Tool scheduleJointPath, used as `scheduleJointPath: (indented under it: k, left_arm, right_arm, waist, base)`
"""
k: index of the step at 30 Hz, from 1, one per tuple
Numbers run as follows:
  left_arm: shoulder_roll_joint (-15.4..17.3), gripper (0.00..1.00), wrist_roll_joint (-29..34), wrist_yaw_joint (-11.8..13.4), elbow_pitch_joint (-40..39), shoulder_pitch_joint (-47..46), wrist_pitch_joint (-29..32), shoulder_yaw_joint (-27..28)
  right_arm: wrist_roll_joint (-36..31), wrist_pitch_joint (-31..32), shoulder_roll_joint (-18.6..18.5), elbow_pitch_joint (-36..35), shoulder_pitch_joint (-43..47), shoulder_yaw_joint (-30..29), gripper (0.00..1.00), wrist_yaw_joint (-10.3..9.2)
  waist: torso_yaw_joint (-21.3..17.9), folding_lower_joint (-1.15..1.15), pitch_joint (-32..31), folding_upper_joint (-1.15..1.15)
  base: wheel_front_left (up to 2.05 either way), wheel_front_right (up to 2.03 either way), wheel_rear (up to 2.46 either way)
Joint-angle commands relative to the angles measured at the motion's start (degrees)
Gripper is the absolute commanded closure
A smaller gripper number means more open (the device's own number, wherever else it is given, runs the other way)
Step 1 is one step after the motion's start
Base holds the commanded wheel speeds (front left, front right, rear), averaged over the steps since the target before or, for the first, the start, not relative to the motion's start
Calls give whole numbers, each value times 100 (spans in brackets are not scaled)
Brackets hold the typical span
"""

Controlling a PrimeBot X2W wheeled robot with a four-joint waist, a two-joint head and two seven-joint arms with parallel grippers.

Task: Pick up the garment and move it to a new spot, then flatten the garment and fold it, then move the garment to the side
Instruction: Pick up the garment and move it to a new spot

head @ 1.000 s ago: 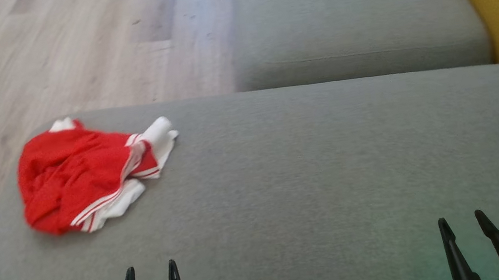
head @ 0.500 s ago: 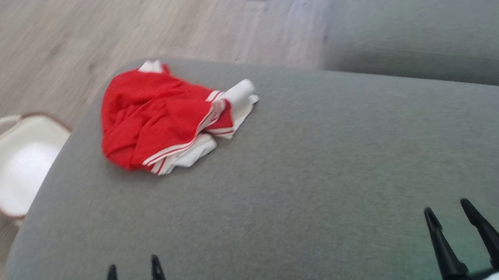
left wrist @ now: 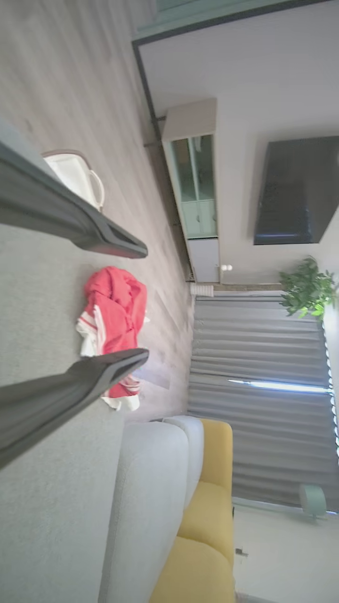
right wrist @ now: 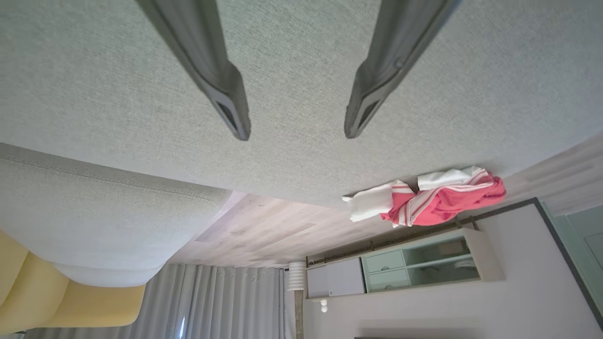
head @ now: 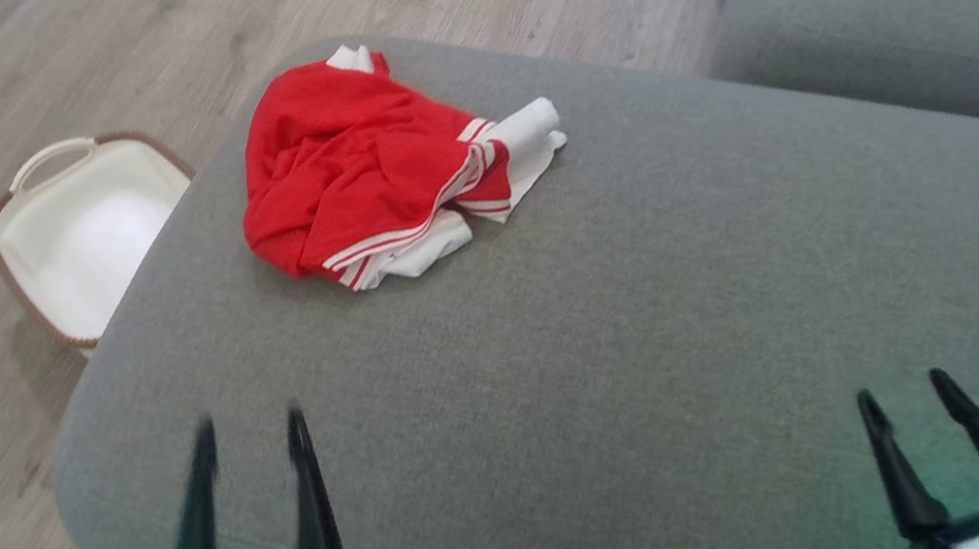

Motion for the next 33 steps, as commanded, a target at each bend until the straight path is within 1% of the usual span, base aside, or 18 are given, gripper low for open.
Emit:
scheduleJointPath:
  k: [1,5,9,12,15,17,20,22,24,27,29,31,32,33]
  left_arm:
    - [46,0,67,-40,-220,-546,-29,166]
    - [132,0,207,-250,-170,-1655,-29,173]
    - [131,0,191,-447,243,-2887,-29,153]
    - [72,0,115,-611,873,-3833,113,38]
    - [-14,0,-60,-737,1659,-4773,483,-83]
    - [-61,0,-220,-752,2248,-5342,818,-138]
    - [-97,0,-402,-612,3146,-6022,1254,-176]
    - [-109,0,-621,-462,3747,-6358,1532,-109]
    - [-114,0,-908,-253,4373,-6590,1909,-33]
    - [-117,0,-1399,-64,5149,-6786,2380,-63]
    - [-117,0,-1632,36,5520,-6838,2516,-122]
    - [-118,0,-1827,148,5922,-6864,2479,-223]
    - [-118,0,-1886,142,6020,-6870,2441,-261]
    - [-118,60,-1944,121,6093,-6882,2379,-294]
  right_arm:
    - [-35,-69,-250,-229,-68,80,0,37]
    - [-26,-69,-745,-451,-88,57,0,37]
    - [65,-69,-1321,-711,-168,-18,0,37]
    - [156,-69,-1746,-924,-195,-147,0,37]
    - [261,-69,-2153,-1131,-163,-299,0,37]
    - [327,-69,-2426,-1262,-142,-390,0,37]
    - [437,-69,-2728,-1429,-145,-485,0,37]
    - [505,-69,-2904,-1553,-143,-539,0,37]
    - [560,-69,-3066,-1658,-144,-594,0,37]
    - [630,-69,-3236,-1753,-155,-672,0,37]
    - [660,-69,-3305,-1786,-150,-705,0,37]
    - [687,-69,-3345,-1802,-165,-745,0,37]
    - [696,-69,-3341,-1802,-174,-757,0,37]
    - [700,-69,-3335,-1803,-185,-758,0,37]
  waist:
    - [4,0,214,0]
    - [-104,0,797,0]
    - [-190,0,1380,0]
    - [-216,0,1809,0]
    - [-233,0,2193,0]
    - [-263,0,2439,0]
    - [-357,0,2700,0]
    - [-420,0,2869,0]
    - [-489,0,3020,0]
    - [-598,0,3188,0]
    - [-660,0,3274,0]
    - [-725,0,3354,0]
    - [-738,0,3364,0]
    - [-752,0,3369,0]
  base:
    - [0,0,0]
    - [0,0,0]
    - [0,0,0]
    - [0,0,0]
    - [0,0,0]
    - [0,0,0]
    - [0,0,0]
    - [0,0,0]
    - [0,0,0]
    - [0,0,0]
    - [0,0,0]
    - [0,0,0]
    - [0,0,0]
    - [0,0,0]
